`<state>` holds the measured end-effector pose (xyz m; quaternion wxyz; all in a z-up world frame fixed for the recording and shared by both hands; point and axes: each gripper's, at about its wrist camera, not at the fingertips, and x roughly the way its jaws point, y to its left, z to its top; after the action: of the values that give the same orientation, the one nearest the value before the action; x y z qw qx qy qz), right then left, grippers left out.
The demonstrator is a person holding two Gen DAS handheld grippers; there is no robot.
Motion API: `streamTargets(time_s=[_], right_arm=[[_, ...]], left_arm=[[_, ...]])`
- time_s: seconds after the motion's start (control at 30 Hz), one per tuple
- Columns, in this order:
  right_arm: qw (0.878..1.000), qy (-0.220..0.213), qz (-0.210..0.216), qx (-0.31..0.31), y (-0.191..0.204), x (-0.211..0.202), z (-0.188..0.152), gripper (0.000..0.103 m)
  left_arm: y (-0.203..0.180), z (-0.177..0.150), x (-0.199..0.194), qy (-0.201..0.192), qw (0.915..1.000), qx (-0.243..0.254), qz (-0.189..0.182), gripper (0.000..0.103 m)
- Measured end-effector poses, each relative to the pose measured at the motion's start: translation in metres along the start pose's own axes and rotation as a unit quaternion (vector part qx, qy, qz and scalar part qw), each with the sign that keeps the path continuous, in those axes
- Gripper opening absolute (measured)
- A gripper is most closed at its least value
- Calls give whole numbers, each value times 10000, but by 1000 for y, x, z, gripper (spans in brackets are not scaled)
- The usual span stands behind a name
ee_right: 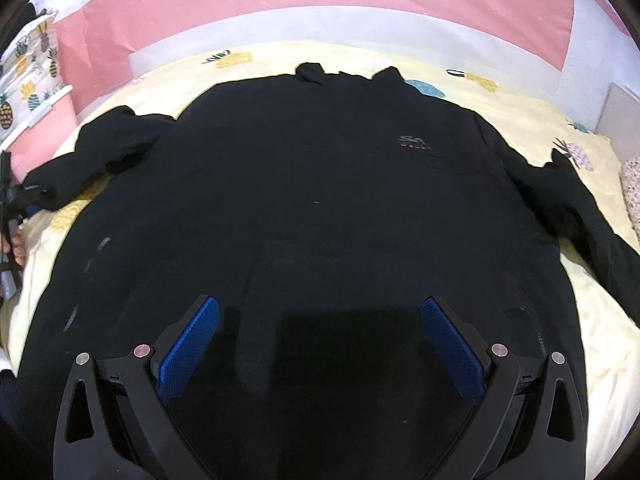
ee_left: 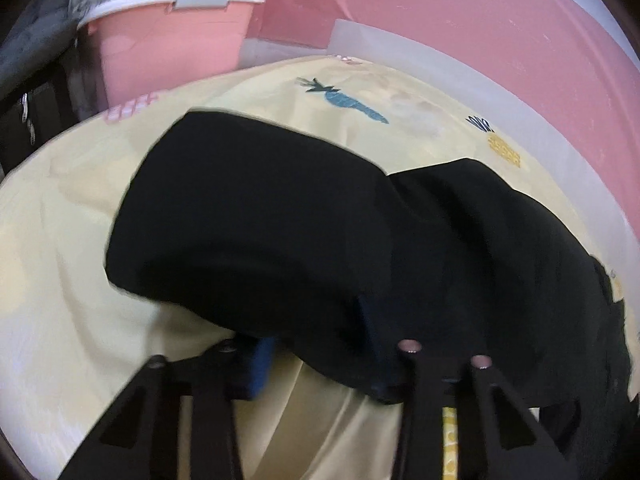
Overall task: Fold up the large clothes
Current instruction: 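Reach the left tool to the coat sleeve nearest it and grasp it, then lift the sleeve with the left tool and fold it across the coat body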
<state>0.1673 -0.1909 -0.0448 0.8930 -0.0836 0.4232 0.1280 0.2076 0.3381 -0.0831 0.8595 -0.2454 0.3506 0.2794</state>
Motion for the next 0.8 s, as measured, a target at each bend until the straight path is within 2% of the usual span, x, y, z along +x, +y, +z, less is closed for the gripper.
streamTargets(time_s=[0.1, 0.17, 0.27, 0.37, 0.47, 0.63, 0.8], right_arm=[[9999, -54, -76, -79, -2, -5, -1, 101], [9997, -127, -156, -160, -2, -11, -2, 101], [9996, -202, -159, -143, -5, -21, -4, 93], [9997, -243, -88, -27, -12, -31, -7, 90], [9995, -285, -67, 104, -21, -43, -9, 79], [9986, -364, -60, 386, -44, -59, -16, 77], [9961, -426, -107, 760, -73, -69, -26, 77]], left_arm=[[-13, 9, -14, -141, 9995, 266, 10, 16], [-23, 17, -31, -297, 9987, 412, -19, 14], [-41, 32, -66, -605, 9962, 588, -205, 13], [-70, 45, -109, -979, 9904, 862, -448, 13], [-107, 54, -148, -1299, 9816, 1178, -755, 13], [-184, 53, -195, -1518, 9624, 1717, -1460, 13], [-269, 28, -208, -1239, 9407, 2201, -2263, 13]])
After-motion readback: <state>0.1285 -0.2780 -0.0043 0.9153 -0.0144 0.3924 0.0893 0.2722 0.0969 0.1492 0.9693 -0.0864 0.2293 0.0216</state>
